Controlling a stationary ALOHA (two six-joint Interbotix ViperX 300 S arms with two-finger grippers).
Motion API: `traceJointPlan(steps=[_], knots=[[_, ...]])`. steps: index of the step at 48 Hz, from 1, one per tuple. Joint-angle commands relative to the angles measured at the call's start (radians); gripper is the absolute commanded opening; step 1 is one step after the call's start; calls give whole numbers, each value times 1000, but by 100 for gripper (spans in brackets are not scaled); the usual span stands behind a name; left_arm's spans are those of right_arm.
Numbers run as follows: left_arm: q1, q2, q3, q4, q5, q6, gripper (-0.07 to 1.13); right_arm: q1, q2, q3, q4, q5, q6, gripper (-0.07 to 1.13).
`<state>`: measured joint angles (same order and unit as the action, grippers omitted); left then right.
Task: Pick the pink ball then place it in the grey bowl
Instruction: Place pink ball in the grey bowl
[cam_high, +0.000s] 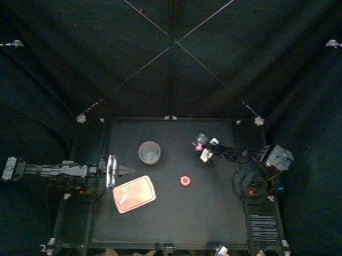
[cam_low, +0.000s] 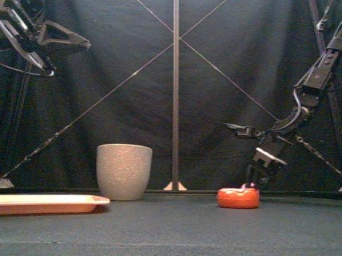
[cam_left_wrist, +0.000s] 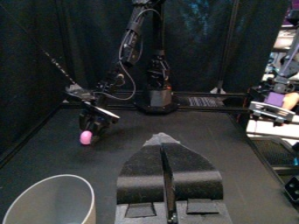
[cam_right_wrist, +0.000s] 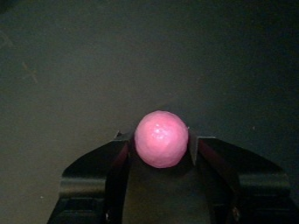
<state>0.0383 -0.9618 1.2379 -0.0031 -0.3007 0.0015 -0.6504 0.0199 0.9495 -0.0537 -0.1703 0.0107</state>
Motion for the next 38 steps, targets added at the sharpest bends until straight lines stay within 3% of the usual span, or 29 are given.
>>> traceJointPlan(steps=[1,10,17,27,38], knots=[[3,5,-8,0,-9,0,7,63,-54,-41,5,-8,-2,78],[3,5,-2,0,-9,0,7,282,-100,-173,3,-9,-2,78],[8,5,-3,0,-8,2,7,410,-81,-330,-6,-48,-14,78],[17,5,-6,0,-8,2,7,425,75,-509,9,-143,2,78],[17,5,2,0,-8,-2,7,376,236,-664,100,-71,-3,78]])
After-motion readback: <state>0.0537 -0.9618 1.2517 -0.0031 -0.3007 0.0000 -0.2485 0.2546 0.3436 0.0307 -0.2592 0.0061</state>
